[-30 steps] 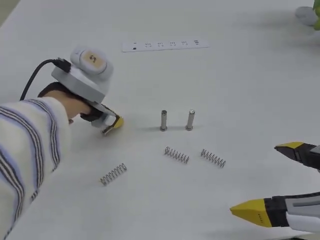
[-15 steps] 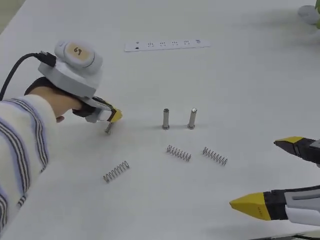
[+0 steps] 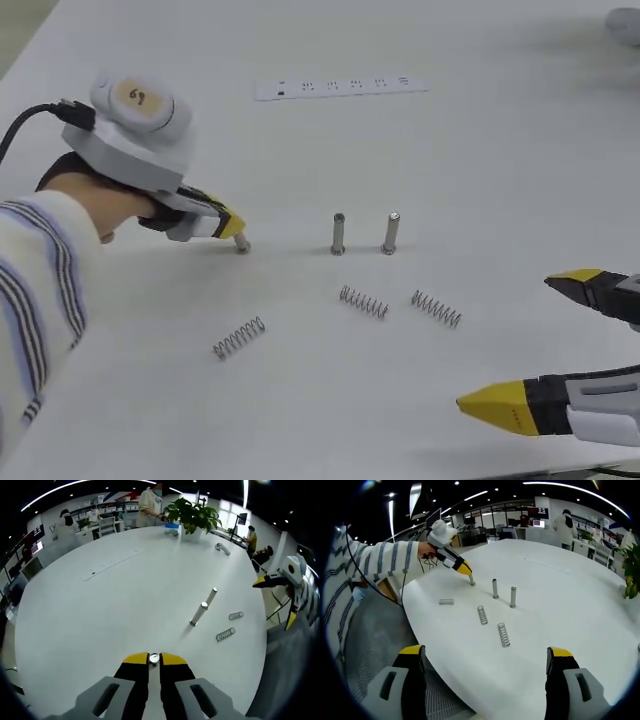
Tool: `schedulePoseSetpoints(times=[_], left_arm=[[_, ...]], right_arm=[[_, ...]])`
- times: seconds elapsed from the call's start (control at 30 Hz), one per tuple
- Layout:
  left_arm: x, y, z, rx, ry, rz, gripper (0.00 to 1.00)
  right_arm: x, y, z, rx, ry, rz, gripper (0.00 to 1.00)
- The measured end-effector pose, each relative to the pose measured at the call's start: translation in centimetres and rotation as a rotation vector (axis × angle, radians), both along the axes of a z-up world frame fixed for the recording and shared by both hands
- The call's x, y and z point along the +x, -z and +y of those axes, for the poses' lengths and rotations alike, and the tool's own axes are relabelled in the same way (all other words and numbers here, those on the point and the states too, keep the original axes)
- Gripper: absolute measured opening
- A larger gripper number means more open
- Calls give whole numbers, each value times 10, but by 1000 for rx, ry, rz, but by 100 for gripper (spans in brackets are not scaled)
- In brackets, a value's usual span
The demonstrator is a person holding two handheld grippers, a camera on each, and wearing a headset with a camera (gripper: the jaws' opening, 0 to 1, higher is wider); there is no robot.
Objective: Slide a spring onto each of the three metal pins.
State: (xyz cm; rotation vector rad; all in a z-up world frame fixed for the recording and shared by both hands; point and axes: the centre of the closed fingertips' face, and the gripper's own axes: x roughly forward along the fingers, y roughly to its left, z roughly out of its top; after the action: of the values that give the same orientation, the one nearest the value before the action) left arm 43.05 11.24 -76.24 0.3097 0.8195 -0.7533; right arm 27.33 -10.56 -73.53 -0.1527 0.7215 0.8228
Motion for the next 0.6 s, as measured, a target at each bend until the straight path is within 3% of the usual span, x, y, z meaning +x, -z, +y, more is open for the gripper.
schedulePoseSetpoints(times=[0.3,0.6], left_arm=[[-2,-7,-17,-20,28,-18,0],[-6,-7,-29,-41,32,-10,0]], right_arm=[[0,1,-2,-8,6,-7,99],[0,1,1,-3,-1,-9,99]])
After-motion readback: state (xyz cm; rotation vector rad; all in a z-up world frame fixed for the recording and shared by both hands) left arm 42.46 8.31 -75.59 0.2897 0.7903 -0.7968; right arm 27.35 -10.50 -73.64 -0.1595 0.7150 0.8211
